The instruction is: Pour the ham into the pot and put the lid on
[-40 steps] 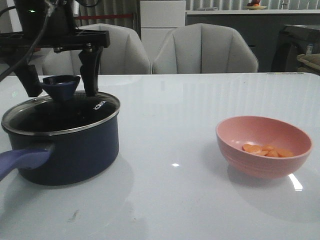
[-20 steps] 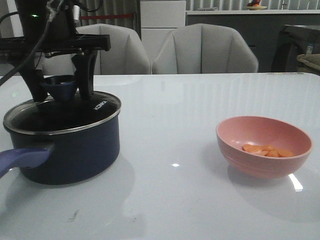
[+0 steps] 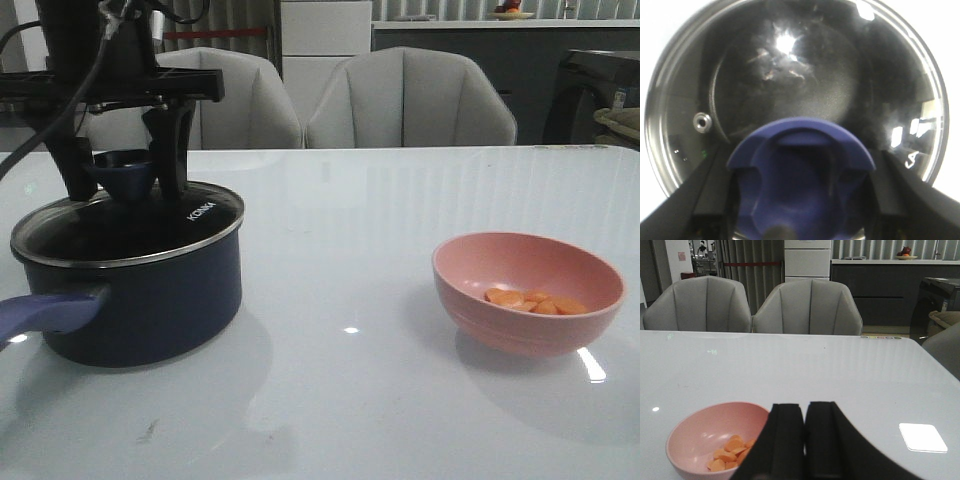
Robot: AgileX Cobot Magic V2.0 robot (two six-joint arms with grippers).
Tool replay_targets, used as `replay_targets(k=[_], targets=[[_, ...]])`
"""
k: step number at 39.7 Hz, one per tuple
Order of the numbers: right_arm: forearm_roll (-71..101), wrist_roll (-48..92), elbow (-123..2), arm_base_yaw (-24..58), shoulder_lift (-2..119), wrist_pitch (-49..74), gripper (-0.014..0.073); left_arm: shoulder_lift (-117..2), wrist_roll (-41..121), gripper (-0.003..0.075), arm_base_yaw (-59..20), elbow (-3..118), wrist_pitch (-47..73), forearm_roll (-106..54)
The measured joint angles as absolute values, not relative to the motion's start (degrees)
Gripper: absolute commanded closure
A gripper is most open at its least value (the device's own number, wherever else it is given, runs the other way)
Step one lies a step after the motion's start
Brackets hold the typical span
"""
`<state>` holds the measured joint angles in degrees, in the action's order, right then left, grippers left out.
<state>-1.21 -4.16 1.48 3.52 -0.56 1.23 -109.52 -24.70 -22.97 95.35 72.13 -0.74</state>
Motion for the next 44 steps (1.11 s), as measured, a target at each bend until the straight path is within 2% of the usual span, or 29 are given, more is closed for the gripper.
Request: replay_targets(k=[12,21,33,44], targets=[[-1.21,-4.16,1.48,3.52,-0.56,1.23,0.0441,-108.61,-23.36,0.0606,-22.61,98.91,71.08,-0.95],[-1.21,-4.16,1.48,3.52,-0.56,1.23,0.0441,-105.06,-19.49,0.0606,-19.46,98.56,71.28,-1.19],[-1.21,-4.16,1.48,3.52,-0.56,1.23,0.0441,-95.9,-13.47,0.0606,-7.94,91.51,71.31,0.36],[-1.21,-4.16,1.48,3.52,-0.56,1.23,0.0441,-89.42,-10.78,0.0606,4.39,76.59,67.96,1.41]])
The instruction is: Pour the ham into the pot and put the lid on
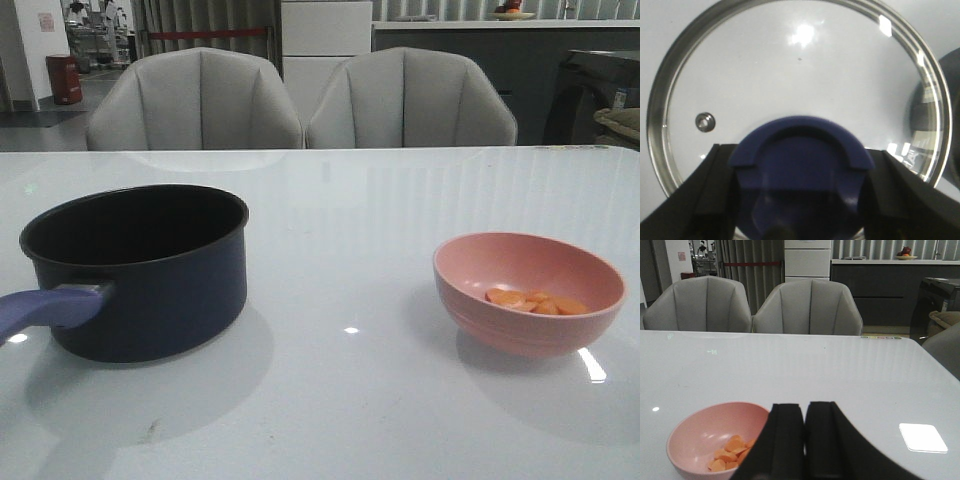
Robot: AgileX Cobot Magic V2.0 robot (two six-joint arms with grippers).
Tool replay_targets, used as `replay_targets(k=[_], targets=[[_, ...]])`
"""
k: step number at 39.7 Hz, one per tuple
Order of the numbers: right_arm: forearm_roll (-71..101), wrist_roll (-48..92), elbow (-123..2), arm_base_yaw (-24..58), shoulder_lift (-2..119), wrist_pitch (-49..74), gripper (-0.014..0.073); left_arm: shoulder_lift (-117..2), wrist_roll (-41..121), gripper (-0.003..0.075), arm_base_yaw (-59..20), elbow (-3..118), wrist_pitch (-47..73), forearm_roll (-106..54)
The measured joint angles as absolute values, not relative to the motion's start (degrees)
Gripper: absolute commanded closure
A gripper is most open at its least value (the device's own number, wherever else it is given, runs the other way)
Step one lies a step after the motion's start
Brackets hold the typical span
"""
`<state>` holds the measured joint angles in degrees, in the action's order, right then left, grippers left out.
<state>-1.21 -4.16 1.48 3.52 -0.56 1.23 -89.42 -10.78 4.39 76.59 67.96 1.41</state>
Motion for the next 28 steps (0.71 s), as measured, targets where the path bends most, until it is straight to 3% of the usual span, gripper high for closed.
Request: replay_targets(k=[12,28], targets=[[-1.21,-4.16,1.48,3.52,-0.56,1.23,0.0441,-91.44,-9.58,0.0605,7.85,62.83,55.8,0.58],[-1.21,-4.16,1.48,3.52,-0.56,1.23,0.0441,-100.95,-6.73,0.0575,7.85,61.93,51.48,-2.29]])
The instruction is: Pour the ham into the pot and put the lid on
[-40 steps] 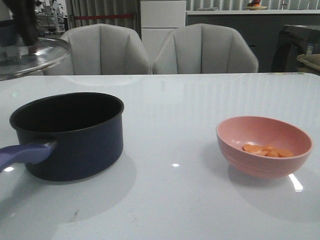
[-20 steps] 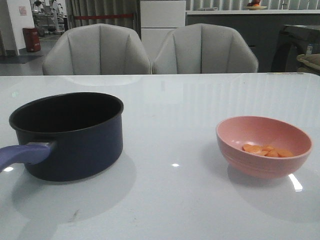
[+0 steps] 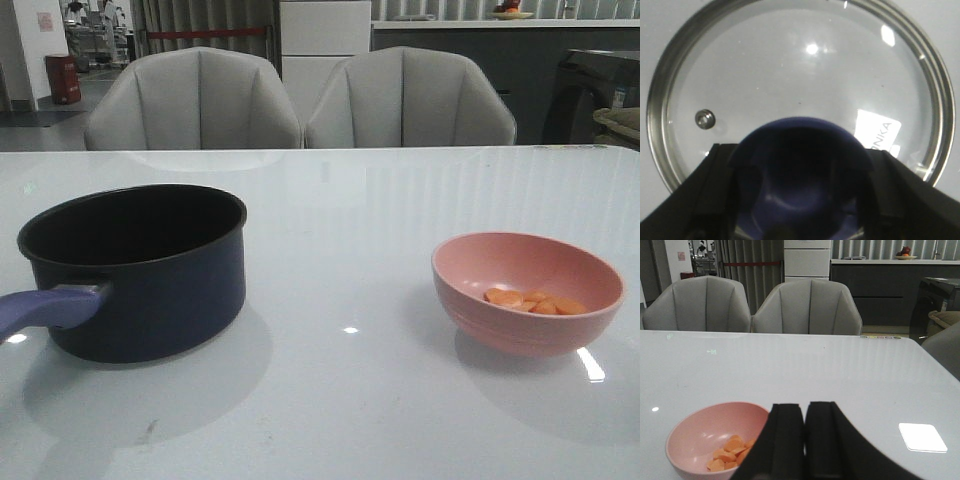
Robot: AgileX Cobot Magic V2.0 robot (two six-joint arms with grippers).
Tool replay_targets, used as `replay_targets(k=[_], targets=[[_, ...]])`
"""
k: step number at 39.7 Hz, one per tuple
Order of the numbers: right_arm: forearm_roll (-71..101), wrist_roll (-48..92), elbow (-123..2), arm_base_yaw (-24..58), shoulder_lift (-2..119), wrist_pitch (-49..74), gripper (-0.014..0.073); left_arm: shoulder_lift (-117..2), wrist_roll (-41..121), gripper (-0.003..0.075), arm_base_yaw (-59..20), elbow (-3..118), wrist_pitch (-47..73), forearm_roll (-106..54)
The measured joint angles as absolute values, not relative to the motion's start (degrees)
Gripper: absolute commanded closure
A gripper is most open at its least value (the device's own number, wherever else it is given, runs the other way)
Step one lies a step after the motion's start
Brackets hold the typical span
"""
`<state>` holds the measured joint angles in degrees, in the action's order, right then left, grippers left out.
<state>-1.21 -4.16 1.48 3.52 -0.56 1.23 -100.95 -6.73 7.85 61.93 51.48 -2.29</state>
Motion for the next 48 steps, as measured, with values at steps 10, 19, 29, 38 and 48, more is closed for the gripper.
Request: replay_targets(k=[10,19,29,38,48], targets=[[-1.21,-4.16,1.48,3.52,-0.56,1.23,0.0441,-101.26,-6.61,0.0453,7.85,62.13,50.81,-2.29],[-1.21,-4.16,1.48,3.52,-0.56,1.23,0.0441,-101.26,-6.61,0.0453,7.85,62.18,50.92,-2.29],[-1.21,-4.16,1.48,3.52,-0.56,1.23,0.0441,-101.26,-6.61,0.0276,7.62,62.27,51.02,-1.8],[-1.21,-4.16,1.48,3.52,-0.56,1.23,0.0441,-101.48,-6.61,0.0108,7.52,62.27,51.72,-0.61],[-1.21,-4.16,1.48,3.52,-0.56,1.23,0.0441,-100.54,-5.21,0.0113,7.52,66.71,55.52,0.0]])
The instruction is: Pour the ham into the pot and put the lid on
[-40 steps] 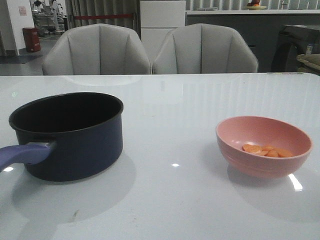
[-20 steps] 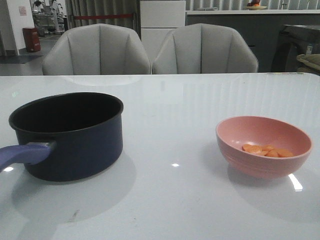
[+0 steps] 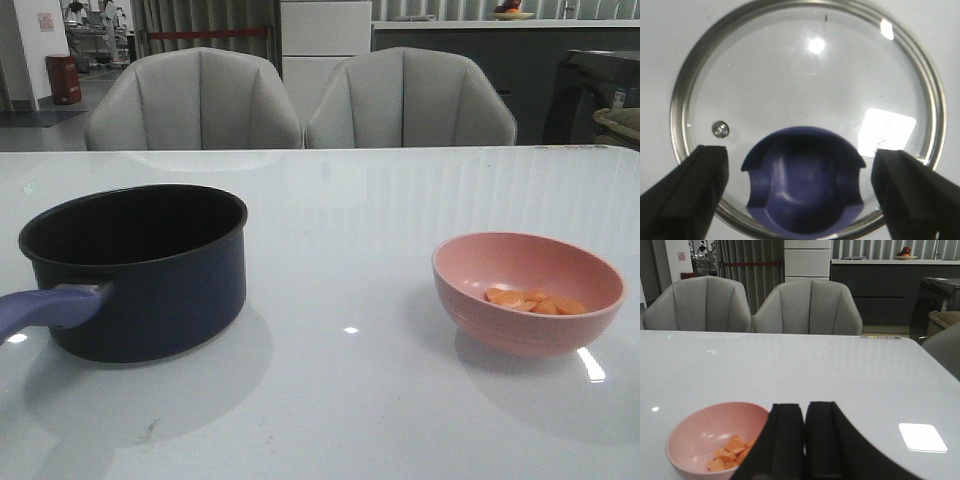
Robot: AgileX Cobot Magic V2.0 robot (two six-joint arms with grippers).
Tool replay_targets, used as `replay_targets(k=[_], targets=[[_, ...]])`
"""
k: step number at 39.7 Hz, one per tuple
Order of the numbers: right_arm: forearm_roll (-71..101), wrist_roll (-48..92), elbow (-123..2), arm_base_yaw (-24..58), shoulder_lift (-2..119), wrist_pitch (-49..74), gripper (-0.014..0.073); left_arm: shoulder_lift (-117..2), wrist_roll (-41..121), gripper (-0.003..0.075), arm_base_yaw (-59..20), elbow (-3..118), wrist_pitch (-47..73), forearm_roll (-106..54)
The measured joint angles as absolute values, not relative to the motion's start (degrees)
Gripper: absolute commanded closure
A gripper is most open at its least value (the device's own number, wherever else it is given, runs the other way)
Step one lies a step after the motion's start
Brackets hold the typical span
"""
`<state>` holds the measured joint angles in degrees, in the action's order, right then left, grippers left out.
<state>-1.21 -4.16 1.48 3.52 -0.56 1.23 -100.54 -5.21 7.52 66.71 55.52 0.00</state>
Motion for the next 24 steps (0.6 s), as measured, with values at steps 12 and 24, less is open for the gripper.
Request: replay_targets(k=[12,24], targets=[[-1.21,-4.16,1.48,3.52,-0.56,1.23,0.0441,-84.5,-3.98,0.0113,7.52,65.15,54.09,-0.48],[-1.21,-4.16,1.48,3.52,-0.56,1.23,0.0441,-59.39,-3.88,0.0113,5.26,52.95,42.38,-2.2]])
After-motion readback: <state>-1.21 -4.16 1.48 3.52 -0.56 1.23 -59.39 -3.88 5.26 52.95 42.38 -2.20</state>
